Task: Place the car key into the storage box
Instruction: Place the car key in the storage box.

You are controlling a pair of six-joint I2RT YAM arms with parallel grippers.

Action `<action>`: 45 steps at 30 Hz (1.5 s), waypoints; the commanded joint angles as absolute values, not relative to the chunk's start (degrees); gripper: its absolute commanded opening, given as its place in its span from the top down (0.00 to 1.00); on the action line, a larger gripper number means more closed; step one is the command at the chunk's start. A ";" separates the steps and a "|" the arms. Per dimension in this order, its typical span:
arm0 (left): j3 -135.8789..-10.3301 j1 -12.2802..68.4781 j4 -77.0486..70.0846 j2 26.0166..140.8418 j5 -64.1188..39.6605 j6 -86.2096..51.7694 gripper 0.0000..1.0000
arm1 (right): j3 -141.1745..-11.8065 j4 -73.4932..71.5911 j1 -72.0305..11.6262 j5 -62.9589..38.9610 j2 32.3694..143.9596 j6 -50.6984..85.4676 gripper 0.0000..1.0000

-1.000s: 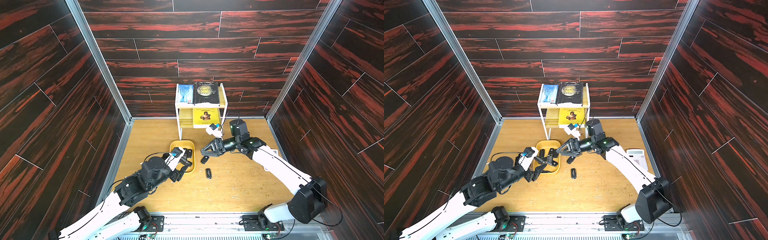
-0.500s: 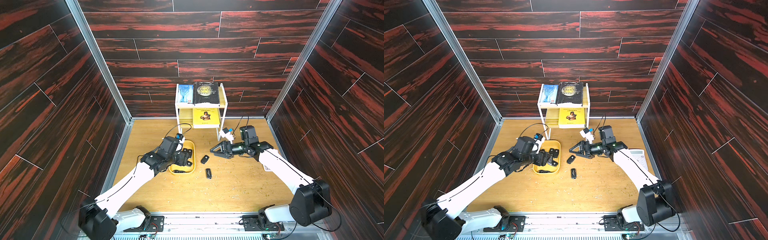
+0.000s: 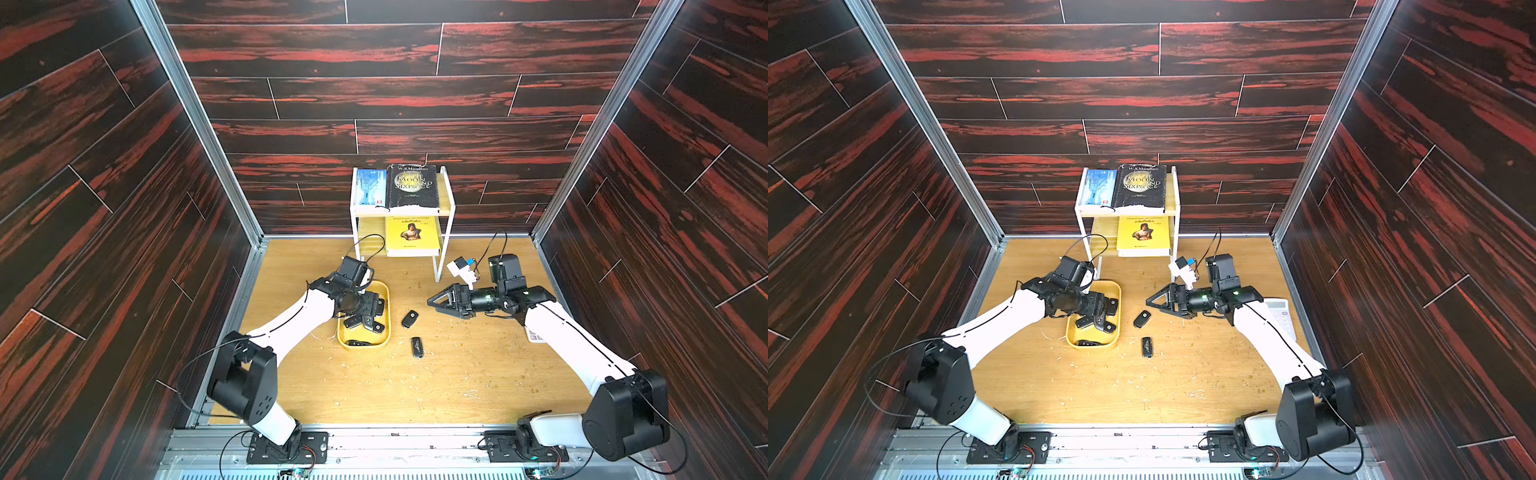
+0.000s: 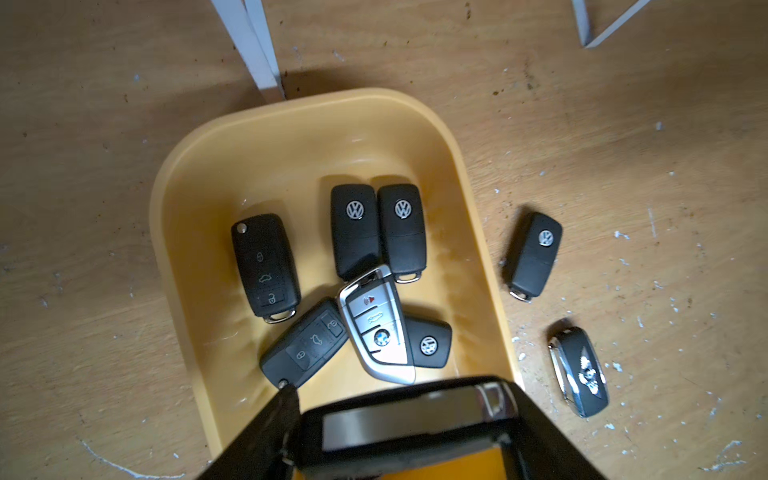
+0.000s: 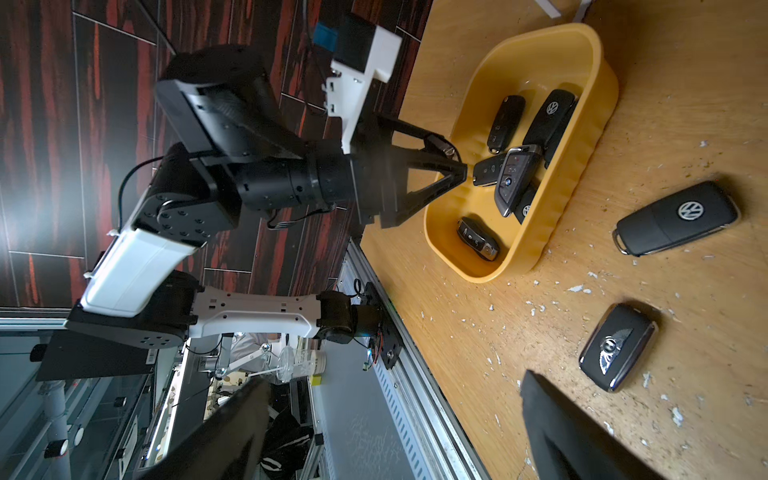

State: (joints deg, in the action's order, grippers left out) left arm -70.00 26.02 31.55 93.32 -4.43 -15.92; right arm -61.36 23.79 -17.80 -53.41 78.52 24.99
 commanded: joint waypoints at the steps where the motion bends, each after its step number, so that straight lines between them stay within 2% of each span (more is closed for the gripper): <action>1: -72.95 25.45 32.43 95.64 -3.88 -16.32 0.90 | -60.32 25.49 -17.22 -54.33 77.37 23.63 0.01; 22: -81.44 23.40 29.46 111.66 -1.00 -17.93 0.89 | -58.16 27.23 -16.15 -53.96 76.31 22.26 0.01; 30: -82.99 23.23 29.45 114.43 -1.15 -18.59 0.79 | -57.49 27.37 -15.95 -54.06 76.16 22.24 0.01; 35: -81.71 23.00 28.30 114.27 -1.01 -18.81 0.62 | -57.35 27.42 -15.82 -54.10 76.11 22.24 0.01; 37: -81.52 22.94 28.00 114.28 -1.37 -18.59 0.60 | -57.24 27.42 -15.82 -53.99 76.11 22.24 0.01; 40: -81.74 22.93 28.39 114.60 -1.58 -18.37 0.38 | -56.92 27.51 -15.82 -53.55 76.03 22.02 0.02; 42: -81.41 22.92 28.06 114.22 -1.92 -18.19 0.11 | -56.92 28.04 -15.82 -52.30 76.11 21.38 0.02; 43: -81.31 22.94 27.94 114.02 -1.93 -18.19 0.00 | -57.08 28.50 -15.82 -51.30 76.12 20.77 0.02; 45: -81.14 22.89 27.70 113.48 -2.18 -18.11 0.00 | -57.48 30.14 -15.82 -47.87 76.14 19.50 0.01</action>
